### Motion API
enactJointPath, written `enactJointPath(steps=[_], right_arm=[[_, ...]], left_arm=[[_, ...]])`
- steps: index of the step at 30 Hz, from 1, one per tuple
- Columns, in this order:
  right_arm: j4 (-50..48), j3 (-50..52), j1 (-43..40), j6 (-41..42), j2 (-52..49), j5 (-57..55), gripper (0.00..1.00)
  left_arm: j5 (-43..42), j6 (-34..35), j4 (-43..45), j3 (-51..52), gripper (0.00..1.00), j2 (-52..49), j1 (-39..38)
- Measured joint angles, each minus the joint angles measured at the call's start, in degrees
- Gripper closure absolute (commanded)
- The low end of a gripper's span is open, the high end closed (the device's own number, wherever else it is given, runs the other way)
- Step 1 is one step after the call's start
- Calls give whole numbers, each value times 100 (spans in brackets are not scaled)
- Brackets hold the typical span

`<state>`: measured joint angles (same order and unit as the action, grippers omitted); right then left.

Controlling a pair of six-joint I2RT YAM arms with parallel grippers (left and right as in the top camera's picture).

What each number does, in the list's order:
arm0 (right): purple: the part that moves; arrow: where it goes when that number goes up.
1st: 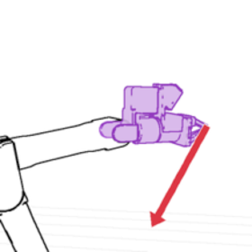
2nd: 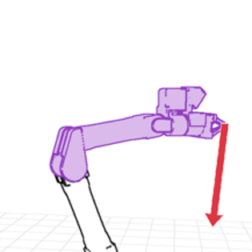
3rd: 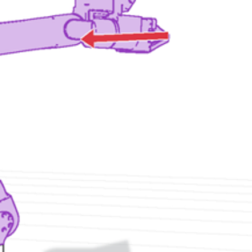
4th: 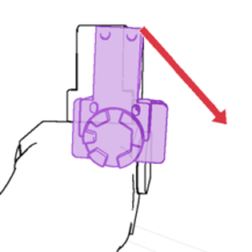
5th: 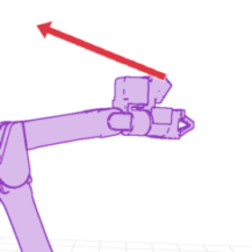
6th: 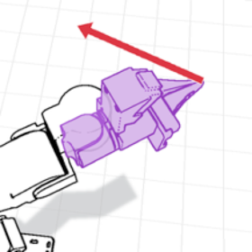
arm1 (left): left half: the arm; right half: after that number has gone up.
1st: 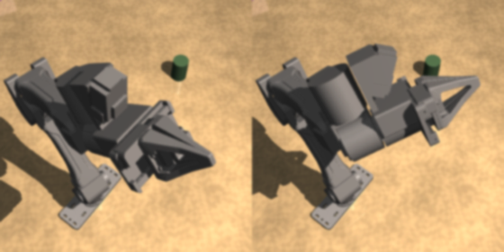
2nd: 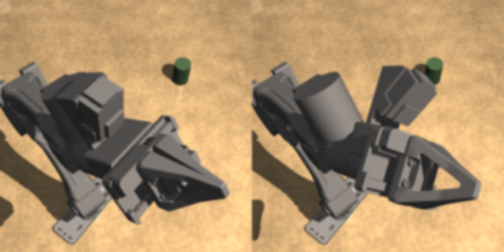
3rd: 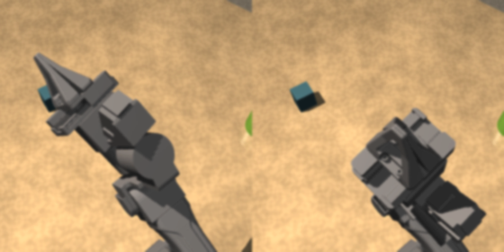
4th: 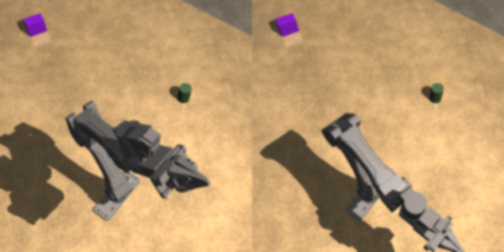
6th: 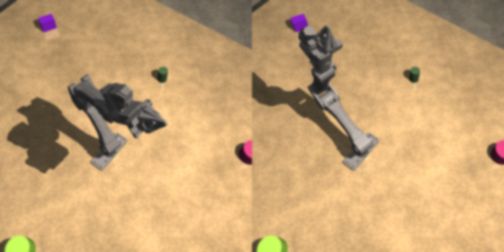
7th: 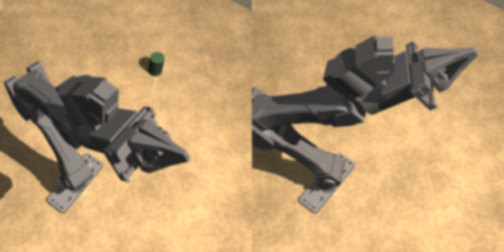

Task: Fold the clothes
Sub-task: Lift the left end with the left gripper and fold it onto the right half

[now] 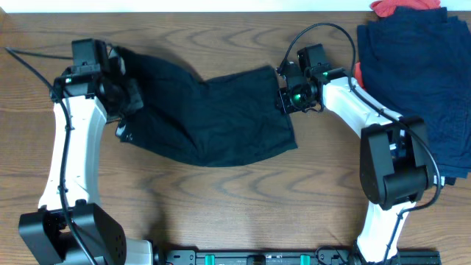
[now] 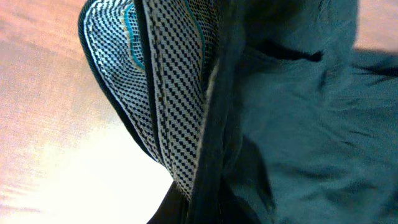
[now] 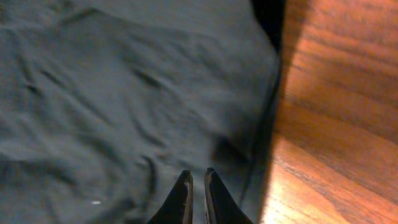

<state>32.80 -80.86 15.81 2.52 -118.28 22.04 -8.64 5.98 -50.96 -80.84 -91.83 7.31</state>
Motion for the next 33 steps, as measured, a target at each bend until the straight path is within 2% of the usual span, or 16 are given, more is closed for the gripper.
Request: enactJointPath(steps=[12,26,33], right_arm=[[-46,-9,-2,96,-313,-103,95],[-44,-90,-2,203,-393,-46,95],[-46,-90,-2,205,-393,-44,96]], left_arm=[[-39,269,170,-118,94,0,-855],[-660,1023,1132,-140,94,0,-1755],[-752,1165,1390,-140,94,0,-2400]])
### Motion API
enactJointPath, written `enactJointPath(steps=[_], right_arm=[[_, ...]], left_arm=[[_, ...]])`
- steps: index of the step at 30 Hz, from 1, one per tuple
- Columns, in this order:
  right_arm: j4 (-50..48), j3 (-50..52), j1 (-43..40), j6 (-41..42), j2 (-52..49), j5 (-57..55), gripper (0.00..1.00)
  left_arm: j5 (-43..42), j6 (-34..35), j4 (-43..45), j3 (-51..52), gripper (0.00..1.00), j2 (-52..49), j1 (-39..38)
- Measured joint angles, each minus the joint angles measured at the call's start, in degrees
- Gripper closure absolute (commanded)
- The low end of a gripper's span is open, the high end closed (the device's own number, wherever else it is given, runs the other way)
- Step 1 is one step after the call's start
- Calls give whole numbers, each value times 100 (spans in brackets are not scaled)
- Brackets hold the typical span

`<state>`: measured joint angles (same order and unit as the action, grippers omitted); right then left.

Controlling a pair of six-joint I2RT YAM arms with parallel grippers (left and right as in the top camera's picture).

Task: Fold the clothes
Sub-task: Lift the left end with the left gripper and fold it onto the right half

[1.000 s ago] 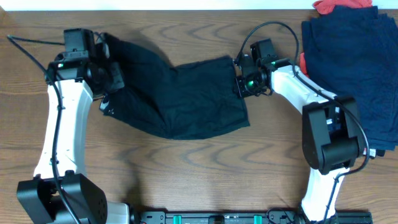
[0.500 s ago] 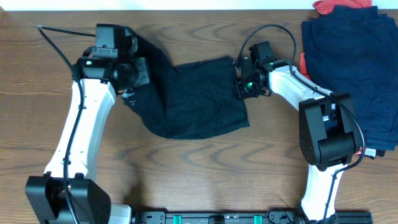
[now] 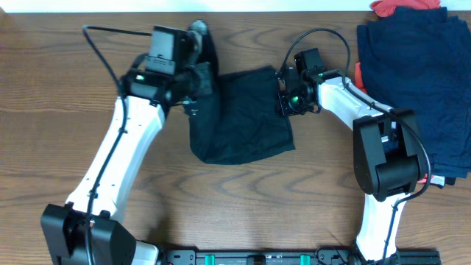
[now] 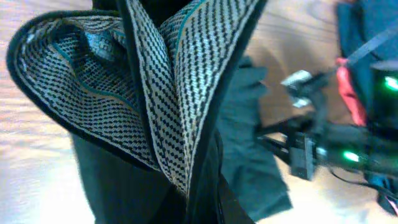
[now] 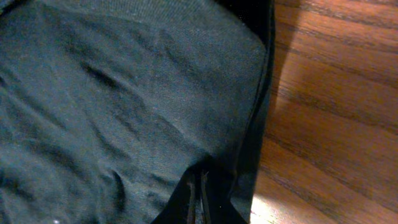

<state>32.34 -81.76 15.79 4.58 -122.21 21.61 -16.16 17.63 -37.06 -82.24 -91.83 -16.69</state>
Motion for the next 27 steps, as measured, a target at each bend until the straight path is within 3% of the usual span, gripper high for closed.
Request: enactJointPath(steps=[9,20,26,27], right_arm=[[0,-2,0,2,-2,0,96],[-15,-4,0,46,-7,2,96],[-26,-4,0,87,-9,7,97],[-28,-4,0,94,-9,11,97]], left_arm=[[24,107,70,-39,94,-302,-649],[-83,573,870,-63,93,-1329,-876],[-273,960,1097,-63,88,-1646,-933],[-315,999,1126,-63,84,-1670,-942]])
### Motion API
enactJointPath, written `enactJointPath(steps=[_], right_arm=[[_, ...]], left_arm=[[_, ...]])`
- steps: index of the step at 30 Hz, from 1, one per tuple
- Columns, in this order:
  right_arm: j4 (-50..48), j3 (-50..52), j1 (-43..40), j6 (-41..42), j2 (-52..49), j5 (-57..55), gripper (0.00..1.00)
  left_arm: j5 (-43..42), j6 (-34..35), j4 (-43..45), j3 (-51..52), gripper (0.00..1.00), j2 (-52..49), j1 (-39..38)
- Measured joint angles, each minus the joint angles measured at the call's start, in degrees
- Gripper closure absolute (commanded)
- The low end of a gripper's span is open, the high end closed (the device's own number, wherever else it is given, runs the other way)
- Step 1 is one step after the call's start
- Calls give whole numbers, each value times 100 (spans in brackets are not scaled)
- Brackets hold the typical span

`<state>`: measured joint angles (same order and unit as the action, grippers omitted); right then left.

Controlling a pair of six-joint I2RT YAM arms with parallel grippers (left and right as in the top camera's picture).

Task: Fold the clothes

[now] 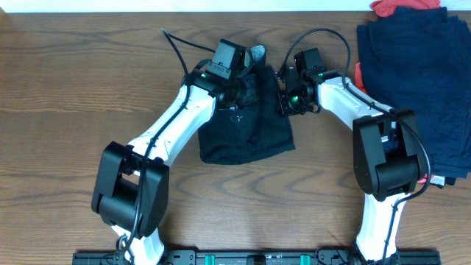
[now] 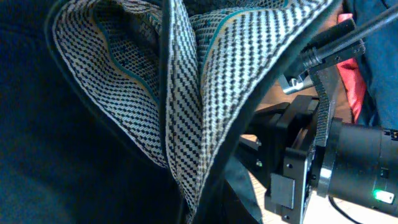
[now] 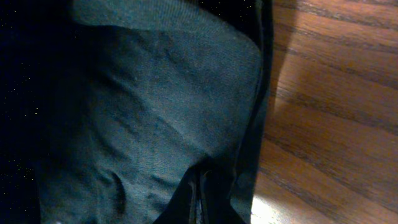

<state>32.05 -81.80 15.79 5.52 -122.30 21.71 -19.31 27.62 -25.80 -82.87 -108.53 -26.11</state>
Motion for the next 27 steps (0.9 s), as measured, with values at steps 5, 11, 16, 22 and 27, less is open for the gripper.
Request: enactJointPath(steps=[5,11,16,22,27], right_arm=[[-50,0,0,42,-13,61,95],[-103,0,0,170,-22,192,89],[-129,0,-24,264,-28,376,64],[199,-33,-179,317,76,605,57],[623,-44,-487,348,599,494,45]], left_arm=[[-177,118,87,-11,25,-7,-101],[-317,212,81,-11,8,-7,-170],[-345,184,-33,-11,2,79,-66],[-282,-98,-503,-13,2,831,319],[-7,-442,-1064,-83,2,1491,680]])
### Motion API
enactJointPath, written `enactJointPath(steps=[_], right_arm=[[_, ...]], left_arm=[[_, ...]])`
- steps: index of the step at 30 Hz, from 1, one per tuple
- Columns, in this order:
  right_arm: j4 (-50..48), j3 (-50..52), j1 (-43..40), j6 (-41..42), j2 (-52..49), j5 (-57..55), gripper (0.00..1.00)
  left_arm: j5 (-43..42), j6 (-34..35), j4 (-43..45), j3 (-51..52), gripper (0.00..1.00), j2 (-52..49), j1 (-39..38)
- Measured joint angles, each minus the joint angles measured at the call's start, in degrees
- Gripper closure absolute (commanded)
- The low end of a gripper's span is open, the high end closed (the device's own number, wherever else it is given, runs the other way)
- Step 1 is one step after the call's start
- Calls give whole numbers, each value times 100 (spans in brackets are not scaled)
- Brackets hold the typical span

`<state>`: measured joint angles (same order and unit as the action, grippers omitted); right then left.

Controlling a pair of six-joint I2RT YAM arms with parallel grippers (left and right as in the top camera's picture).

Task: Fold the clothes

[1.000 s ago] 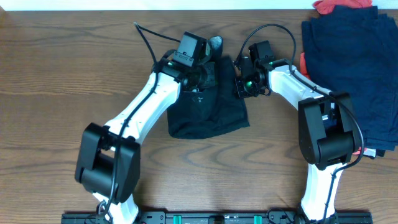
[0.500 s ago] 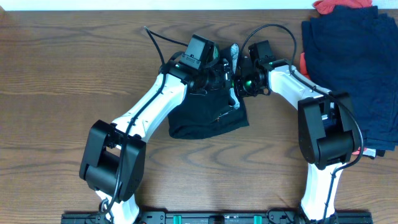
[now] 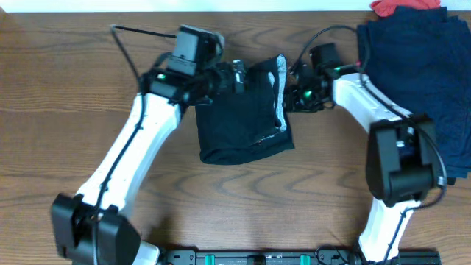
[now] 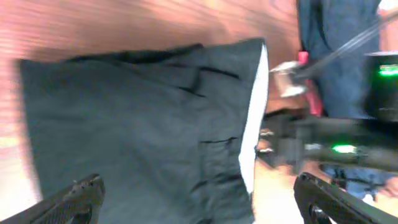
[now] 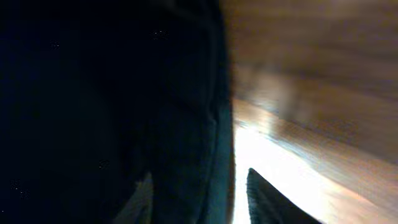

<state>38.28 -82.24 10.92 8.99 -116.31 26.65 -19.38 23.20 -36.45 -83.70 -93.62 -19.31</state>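
Observation:
A black garment (image 3: pixel 239 118) lies folded in half on the wooden table (image 3: pixel 73 154), its pale checked waistband lining (image 3: pixel 281 88) showing along the right edge. My left gripper (image 3: pixel 235 76) hovers over the garment's top edge, open wide with nothing in it; its wrist view shows the black cloth (image 4: pixel 137 124) below the spread fingers (image 4: pixel 81 198). My right gripper (image 3: pixel 290 99) is at the garment's right edge. It is open too, and its fingers (image 5: pixel 270 196) straddle the dark cloth edge (image 5: pixel 217 143).
A stack of folded dark blue clothes (image 3: pixel 419 73) fills the right end of the table, with a red cloth (image 3: pixel 394 7) at its far corner. Bare wood lies left and in front of the black garment.
My left gripper was shut on the waistband over the garment's right side; now it is open, further left, and the waistband lies along the right edge. My right gripper has opened as well.
The garment lay spread wide, my left gripper shut on its left end and my right shut on its right edge. Then the left end was over the middle, then over the right end. Now both grippers are open and the garment lies folded in half.

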Motion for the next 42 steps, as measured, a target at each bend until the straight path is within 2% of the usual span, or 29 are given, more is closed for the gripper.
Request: enactJointPath(steps=[4,9,16,23,38,42], right_arm=[[109,-98,-136,0,730,-131,40],[140,-234,-17,-2,1093,-186,40],[184,-234,549,-4,684,-621,42],[229,-234,855,0,-168,-1224,50],[173,-247,850,2,-407,-1858,48],[562,-485,839,9,-396,-1838,42]], left_arm=[[186,-214,-361,-2,2,76,197],[391,-398,-520,-2,2,61,345],[763,-485,-667,-2,2,61,356],[909,-509,-680,-2,2,61,356],[929,-516,-713,-2,2,4,356],[929,-610,-852,-2,2,2,350]])
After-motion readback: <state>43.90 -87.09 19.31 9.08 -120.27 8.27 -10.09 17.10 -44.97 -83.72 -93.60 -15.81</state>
